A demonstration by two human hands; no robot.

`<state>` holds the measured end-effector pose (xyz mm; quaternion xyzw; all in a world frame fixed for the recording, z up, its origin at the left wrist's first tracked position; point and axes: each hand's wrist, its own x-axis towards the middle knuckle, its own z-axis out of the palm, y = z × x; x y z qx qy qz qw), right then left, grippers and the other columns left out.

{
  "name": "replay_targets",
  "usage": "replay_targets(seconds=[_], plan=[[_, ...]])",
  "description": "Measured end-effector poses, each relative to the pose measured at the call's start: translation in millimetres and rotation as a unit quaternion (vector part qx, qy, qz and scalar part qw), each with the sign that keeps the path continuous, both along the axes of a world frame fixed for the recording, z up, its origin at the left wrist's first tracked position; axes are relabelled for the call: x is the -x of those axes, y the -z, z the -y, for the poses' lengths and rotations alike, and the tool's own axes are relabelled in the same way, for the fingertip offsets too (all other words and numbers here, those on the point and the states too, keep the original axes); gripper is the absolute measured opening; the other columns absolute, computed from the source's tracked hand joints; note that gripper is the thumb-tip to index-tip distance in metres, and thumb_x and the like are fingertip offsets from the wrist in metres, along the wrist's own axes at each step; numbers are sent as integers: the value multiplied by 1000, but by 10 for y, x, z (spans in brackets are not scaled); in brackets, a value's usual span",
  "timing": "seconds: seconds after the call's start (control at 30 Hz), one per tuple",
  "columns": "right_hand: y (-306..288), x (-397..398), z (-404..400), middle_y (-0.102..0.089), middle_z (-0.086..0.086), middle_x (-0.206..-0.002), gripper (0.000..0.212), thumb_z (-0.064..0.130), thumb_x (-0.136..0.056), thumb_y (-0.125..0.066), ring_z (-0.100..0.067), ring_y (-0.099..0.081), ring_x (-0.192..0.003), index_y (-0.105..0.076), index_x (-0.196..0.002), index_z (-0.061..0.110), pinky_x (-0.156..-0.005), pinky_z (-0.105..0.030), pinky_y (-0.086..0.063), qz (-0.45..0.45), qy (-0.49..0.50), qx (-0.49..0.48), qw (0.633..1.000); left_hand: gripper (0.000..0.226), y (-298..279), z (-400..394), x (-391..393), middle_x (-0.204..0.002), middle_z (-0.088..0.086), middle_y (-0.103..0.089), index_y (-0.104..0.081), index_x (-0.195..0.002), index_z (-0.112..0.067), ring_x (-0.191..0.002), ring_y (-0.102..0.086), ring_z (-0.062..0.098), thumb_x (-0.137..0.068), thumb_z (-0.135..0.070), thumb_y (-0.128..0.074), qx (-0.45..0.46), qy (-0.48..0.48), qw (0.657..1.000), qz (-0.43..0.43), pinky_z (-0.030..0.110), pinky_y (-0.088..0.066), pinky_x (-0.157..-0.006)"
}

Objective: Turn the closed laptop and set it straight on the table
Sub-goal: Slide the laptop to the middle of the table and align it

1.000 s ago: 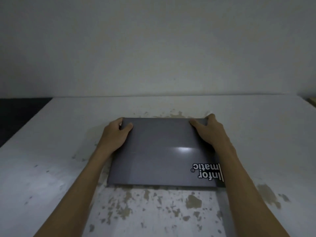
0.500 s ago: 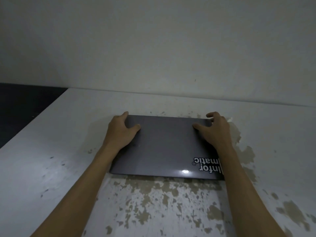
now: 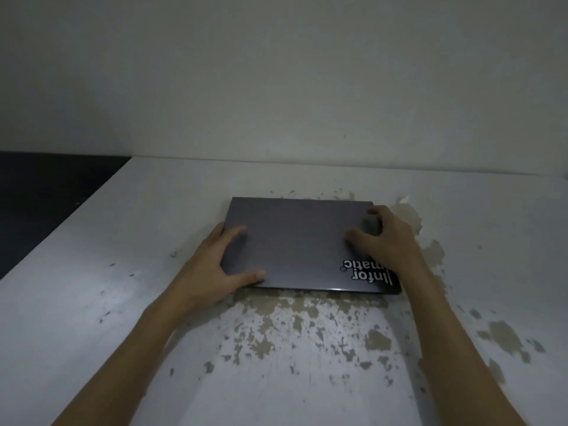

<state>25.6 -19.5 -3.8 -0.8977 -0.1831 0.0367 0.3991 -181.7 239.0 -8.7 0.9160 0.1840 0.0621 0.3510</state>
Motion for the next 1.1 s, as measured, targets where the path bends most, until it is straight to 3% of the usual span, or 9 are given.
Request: replay_targets(seconds=[0.17,0.3,0.43,0.57,0.67,0.8,0.9,0.97,1.1], plan=[[164,256,225,-7,12,-166,95,69,-69,-75,-21,-28,-148,-33,-149,38,-111,-42,-37,-2,-118,42,992,108,83,9,130,-164,-13,-18,-24,-150,-51,-139,-38,20,-58,-90,-63,-95,25,995,-22,41,-44,-107],[222,357,372,3,21,-165,109,74,-49,-83,-13,-14,-153,-38,-144,43,-117,-45,-32,38,-171,55,983,102,143,24,107,-155,-11,-28,-31,-144,-49,-129,-45,20,-57,-89,-65,-106,17,994,14,39,-49,-98],[272,400,376,-16,11,-162,105,71,-43,-87,-16,-23,-150,-53,-135,33,-116,-44,-34,96,-178,20,979,91,160,24,95,-143,-14,-38,-42,-132,-47,-116,-51,16,-54,-81,-75,-87,19,994,58,37,-53,-89],[279,381,346,-36,6,-147,87,63,-45,-91,-14,-40,-137,-63,-119,27,-106,-29,-42,128,-173,-28,976,99,143,-16,14,-140,-15,-47,-49,-132,-40,-127,-47,9,-45,-61,-93,-13,0,993,121,33,-45,-101],[307,319,356,-38,6,-140,83,63,-44,-91,2,-44,-124,-64,-114,27,-96,-3,-33,126,-169,-54,976,109,146,-60,-109,-144,-16,-47,-49,-137,-35,-132,-43,8,-41,-51,-98,41,-10,988,145,34,-43,-105],[314,167,332,-43,5,-132,79,56,-45,-94,20,-37,-120,-67,-112,24,-94,4,-29,131,-163,-71,975,110,167,-100,-335,-142,-17,-48,-49,-133,-36,-132,-44,8,-36,-53,-98,71,-3,984,165,29,-44,-101],[298,-26,281,-44,3,-131,80,61,-45,-92,17,-40,-118,-67,-112,26,-95,3,-30,140,-158,-74,975,106,172,-154,-543,-141,-16,-50,-50,-131,-37,-132,-47,11,-38,-46,-101,78,0,982,175,34,-47,-104],[285,-184,226,-44,2,-131,81,62,-45,-91,6,-46,-115,-67,-112,25,-95,2,-31,144,-156,-73,975,105,173,-193,-692,-139,-15,-52,-51,-131,-36,-131,-49,10,-40,-42,-102,75,-2,979,188,33,-48,-104],[266,-489,87,-45,0,-128,80,61,-45,-92,-6,-48,-116,-68,-110,23,-95,2,-31,150,-148,-71,975,103,168,-245,-960,-136,-18,-52,-49,-133,-34,-118,-52,-8,-44,-36,-102,82,0,976,203,11,-46,-89]])
